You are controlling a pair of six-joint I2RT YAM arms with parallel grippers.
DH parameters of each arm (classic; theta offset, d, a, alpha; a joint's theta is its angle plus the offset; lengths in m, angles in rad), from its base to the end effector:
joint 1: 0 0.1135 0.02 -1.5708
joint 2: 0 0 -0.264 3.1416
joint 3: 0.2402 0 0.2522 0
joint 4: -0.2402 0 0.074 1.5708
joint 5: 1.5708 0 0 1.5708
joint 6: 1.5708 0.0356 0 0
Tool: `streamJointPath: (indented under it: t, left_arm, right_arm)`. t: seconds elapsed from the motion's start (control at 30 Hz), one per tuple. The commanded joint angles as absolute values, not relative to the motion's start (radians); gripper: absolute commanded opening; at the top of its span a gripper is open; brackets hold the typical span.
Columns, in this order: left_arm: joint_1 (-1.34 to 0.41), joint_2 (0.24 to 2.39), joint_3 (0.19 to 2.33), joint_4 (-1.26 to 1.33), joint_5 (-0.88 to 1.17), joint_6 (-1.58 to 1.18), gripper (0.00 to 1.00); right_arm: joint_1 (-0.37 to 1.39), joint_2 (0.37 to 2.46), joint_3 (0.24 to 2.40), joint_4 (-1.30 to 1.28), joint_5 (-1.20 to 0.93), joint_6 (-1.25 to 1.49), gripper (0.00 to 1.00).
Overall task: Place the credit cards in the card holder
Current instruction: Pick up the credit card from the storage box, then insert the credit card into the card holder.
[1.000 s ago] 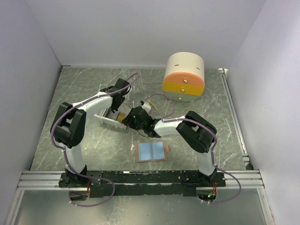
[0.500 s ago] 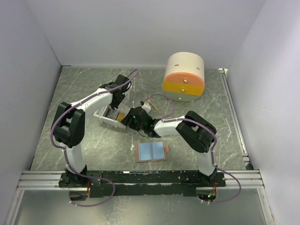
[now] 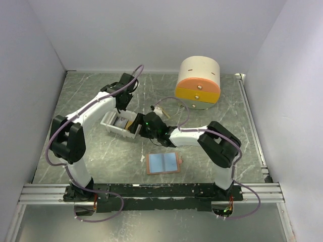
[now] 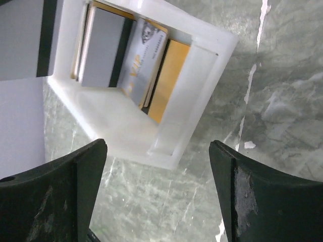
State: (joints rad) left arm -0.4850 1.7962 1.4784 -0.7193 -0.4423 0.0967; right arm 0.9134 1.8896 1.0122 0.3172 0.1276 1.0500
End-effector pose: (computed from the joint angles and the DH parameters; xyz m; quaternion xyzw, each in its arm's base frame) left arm 0.3472 -0.1658 0.2599 0.2145 0.9182 0.1580 0.2933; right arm 0.2468 0.3123 0.1561 0.0904 0.8691 0.3707 0.3148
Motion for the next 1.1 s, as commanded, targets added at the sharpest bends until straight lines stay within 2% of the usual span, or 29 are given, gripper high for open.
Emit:
streamJointPath:
  t: [0.0,0.3,0.6,0.7,0.87,1.0,1.07]
  left_arm:
    - [-0.473,1.685,1.505,-0.719,-0.38,0.028,0.07]
    - [-0.412,1.512,1.427,-0.68,-0.168,-0.118,0.07]
    - [-0.393,1.369,1.308,-0.661,0.127,-0.274,0.07]
    - [-0.394,1.328,1.247,-0.617,0.264,-0.312,0.07]
    - [-0.394,1.283,1.133,-0.502,0.399,-0.463,0.07]
    - [-0.42,1.25,1.006,-0.332,0.532,-0.597,0.07]
    - [-0.466,1.226,0.948,-0.281,0.485,-0.66,0.07]
  right_arm:
    - [0.894,1.772,0.974,0.274,0.115,0.951,0.84]
    - [0.878,1.559,0.853,0.195,0.048,0.811,0.82]
    - [0.869,1.332,0.832,-0.187,0.13,0.676,0.77]
    - [0.867,1.274,0.813,-0.309,0.178,0.667,0.71]
    - [0.867,1.195,0.779,-0.43,0.245,0.685,0.5]
    - [0.867,1.175,0.75,-0.477,0.256,0.707,0.46]
    - [0.867,1.177,0.733,-0.482,0.24,0.709,0.45]
